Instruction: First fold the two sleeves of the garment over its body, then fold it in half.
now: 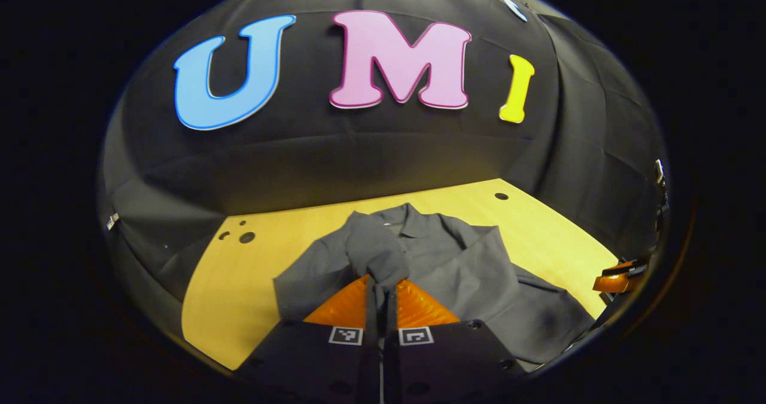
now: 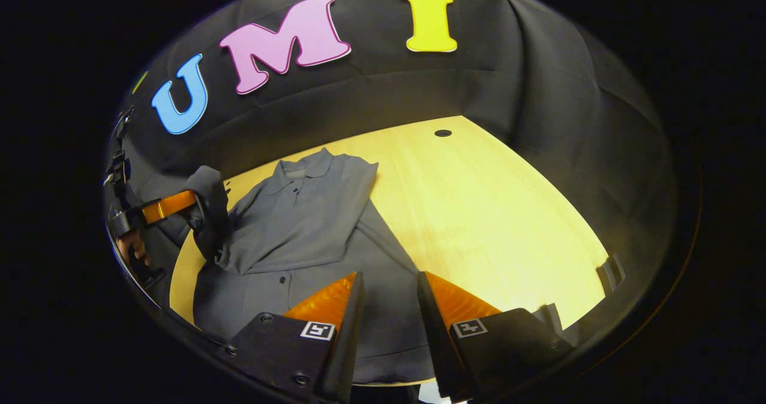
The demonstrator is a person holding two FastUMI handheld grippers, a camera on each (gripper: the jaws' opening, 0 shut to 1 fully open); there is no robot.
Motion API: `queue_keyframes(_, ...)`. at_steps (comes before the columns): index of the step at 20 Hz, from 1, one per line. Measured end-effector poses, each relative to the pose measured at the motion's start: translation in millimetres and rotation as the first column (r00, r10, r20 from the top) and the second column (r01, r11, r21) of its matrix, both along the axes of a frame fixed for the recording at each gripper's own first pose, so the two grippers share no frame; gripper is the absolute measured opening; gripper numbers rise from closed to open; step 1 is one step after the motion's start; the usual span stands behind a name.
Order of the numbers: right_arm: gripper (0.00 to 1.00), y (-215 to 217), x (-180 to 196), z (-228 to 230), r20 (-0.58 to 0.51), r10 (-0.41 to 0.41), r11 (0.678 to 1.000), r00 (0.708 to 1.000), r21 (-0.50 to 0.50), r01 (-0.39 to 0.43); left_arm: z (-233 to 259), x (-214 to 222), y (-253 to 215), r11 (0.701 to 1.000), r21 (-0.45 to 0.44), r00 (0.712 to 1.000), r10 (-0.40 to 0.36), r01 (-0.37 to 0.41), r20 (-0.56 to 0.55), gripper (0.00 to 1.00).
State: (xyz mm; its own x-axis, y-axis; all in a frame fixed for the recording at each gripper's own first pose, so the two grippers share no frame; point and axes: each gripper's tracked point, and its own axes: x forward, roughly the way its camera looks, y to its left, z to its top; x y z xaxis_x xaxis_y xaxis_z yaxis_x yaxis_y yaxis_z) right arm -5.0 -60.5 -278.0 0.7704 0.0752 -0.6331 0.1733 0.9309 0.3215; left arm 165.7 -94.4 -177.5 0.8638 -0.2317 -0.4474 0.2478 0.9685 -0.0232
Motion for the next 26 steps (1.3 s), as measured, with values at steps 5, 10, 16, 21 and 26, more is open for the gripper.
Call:
queue_keyframes(5,0.56,-23.5,6.2,-12.9,-0.015,-0.004,1.0,1.0,0.02,0.004,-49.0,13.0,-45.4,1.0,0.007,0.997,0.009,-0.008,-0.077,0.08)
queue_keyframes(10,0.56,-37.8,14.3,-24.3,-0.026,0.001,1.0,1.0,0.031,-0.001,-85.1,22.4,-78.0,1.0,0.013,0.993,-0.006,0.008,-0.114,0.13)
queue_keyframes(16,0.56,-46.8,22.3,-33.7,-0.036,0.01,0.999,0.999,0.037,-0.009,-112.5,22.2,-111.6,0.999,0.001,0.985,-0.051,0.052,-0.166,0.52)
queue_keyframes(21,0.56,-50.2,26.3,-37.9,-0.04,0.009,0.999,0.999,0.045,-0.007,-114.7,12.0,-140.6,0.992,-0.018,0.976,-0.124,0.122,-0.18,0.66)
queue_keyframes(26,0.56,-47.9,25.3,-38.2,-0.041,0.005,0.999,0.999,0.048,-0.003,-91.5,1.2,-163.9,0.982,-0.063,0.975,-0.187,0.18,-0.121,0.97)
